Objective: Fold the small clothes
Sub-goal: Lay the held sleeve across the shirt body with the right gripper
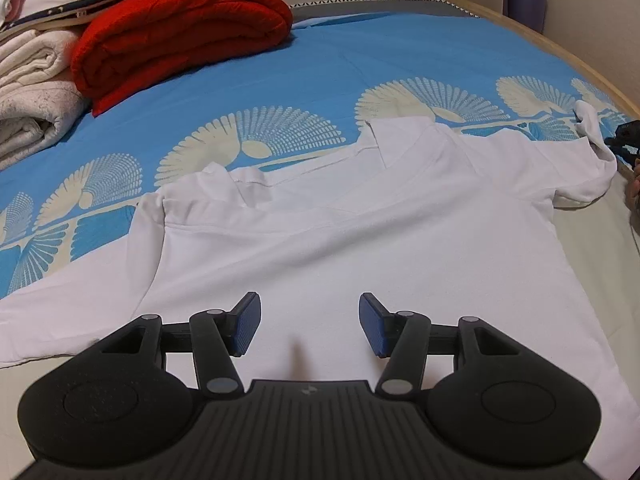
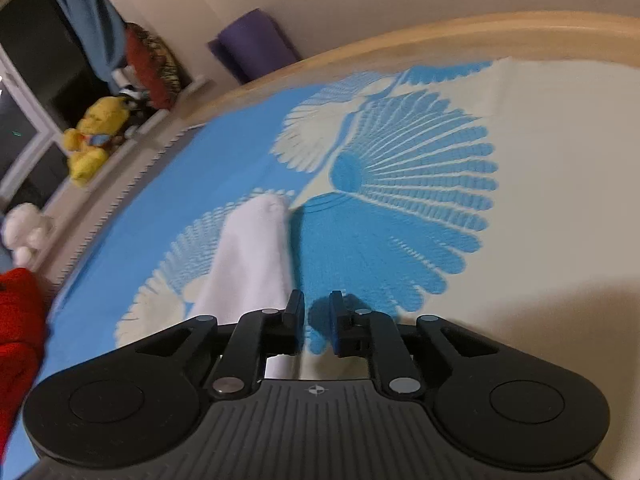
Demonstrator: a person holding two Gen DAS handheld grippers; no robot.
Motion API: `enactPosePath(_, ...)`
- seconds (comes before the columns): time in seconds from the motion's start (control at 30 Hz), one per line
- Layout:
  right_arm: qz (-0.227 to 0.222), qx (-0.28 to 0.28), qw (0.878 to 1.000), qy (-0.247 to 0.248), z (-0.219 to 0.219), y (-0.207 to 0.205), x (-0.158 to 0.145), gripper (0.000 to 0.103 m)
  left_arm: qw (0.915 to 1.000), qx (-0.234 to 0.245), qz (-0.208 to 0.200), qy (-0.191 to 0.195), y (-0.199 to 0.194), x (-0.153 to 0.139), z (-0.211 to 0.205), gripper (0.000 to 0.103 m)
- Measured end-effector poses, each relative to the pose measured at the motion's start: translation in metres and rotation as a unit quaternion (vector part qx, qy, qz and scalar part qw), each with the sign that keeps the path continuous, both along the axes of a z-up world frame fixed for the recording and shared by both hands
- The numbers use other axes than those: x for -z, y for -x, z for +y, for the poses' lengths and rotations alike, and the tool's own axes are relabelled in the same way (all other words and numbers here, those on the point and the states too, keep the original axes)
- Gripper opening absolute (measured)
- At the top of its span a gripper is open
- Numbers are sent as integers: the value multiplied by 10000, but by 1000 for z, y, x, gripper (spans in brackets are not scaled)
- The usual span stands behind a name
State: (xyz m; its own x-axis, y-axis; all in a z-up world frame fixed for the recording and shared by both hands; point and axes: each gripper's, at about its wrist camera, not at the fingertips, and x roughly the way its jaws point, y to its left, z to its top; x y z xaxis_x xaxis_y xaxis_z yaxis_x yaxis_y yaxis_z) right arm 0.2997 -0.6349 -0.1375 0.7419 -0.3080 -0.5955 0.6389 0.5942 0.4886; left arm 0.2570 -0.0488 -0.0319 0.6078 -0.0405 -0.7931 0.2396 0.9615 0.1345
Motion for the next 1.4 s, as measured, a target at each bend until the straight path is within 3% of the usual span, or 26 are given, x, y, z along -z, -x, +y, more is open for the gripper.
enactPosePath(0.13, -177, -399, 9984, -350, -4, -11, 4, 14, 10000, 26, 29, -35, 1, 2, -1, 60)
enactPosePath(0.27, -153, -453, 9985, -270, 6, -13, 3, 14, 10000, 18, 19, -32, 1, 2, -1, 60)
enactPosePath(0.33, -121, -464, 9987, -196, 6, -12, 0, 4, 10000, 13, 13, -21, 1, 1, -1, 60)
enactPosePath(0.37, -183, -413, 9989, -133, 7, -9, -3, 4, 10000, 2, 8, -11, 0, 1, -1, 60)
enactPosePath(0.47, -604, 98, 9974, 393, 12, 16, -24, 3, 10000, -12, 2, 4, 0, 0, 0, 60)
enactPosePath(0.57, -361, 1138, 9893, 838, 13, 42, -39, 3, 10000, -16, 0, 29, 0, -2, 2, 60)
enactPosePath(0.67, 110, 1268, 9915, 284, 3, 54, -23, 4, 10000, -17, -1, 62, -1, -4, 4, 60)
enactPosePath(0.77, 60, 1390, 9899, -286, -11, 64, -11, 8, 9999, -28, -22, 98, -1, -6, 5, 60)
enactPosePath(0.97, -342, 1504, 9852, -752, -26, 69, -3, 9, 10000, 9, -10, 7, 1, -4, 6, 60)
enactPosePath(1.1, -285, 1458, 9872, -579, -25, 65, -8, 6, 10000, -96, -9, 13, 0, -4, 13, 60)
enactPosePath(1.17, -176, 1573, 9869, -301, -20, 66, -15, 4, 9999, -146, -29, 20, 0, -6, 18, 60)
enactPosePath(1.23, -75, 1568, 9872, 294, -8, 59, -31, 4, 9997, -223, -51, -5, 0, -8, 23, 60)
enactPosePath(1.3, 118, 1319, 9832, 1255, 18, 42, -57, 4, 9993, -378, -33, -9, -2, -11, 33, 60)
enactPosePath(1.4, 131, 499, 9657, 2546, 82, 12, -101, 4, 9972, -747, 59, 56, -6, -15, 54, 60)
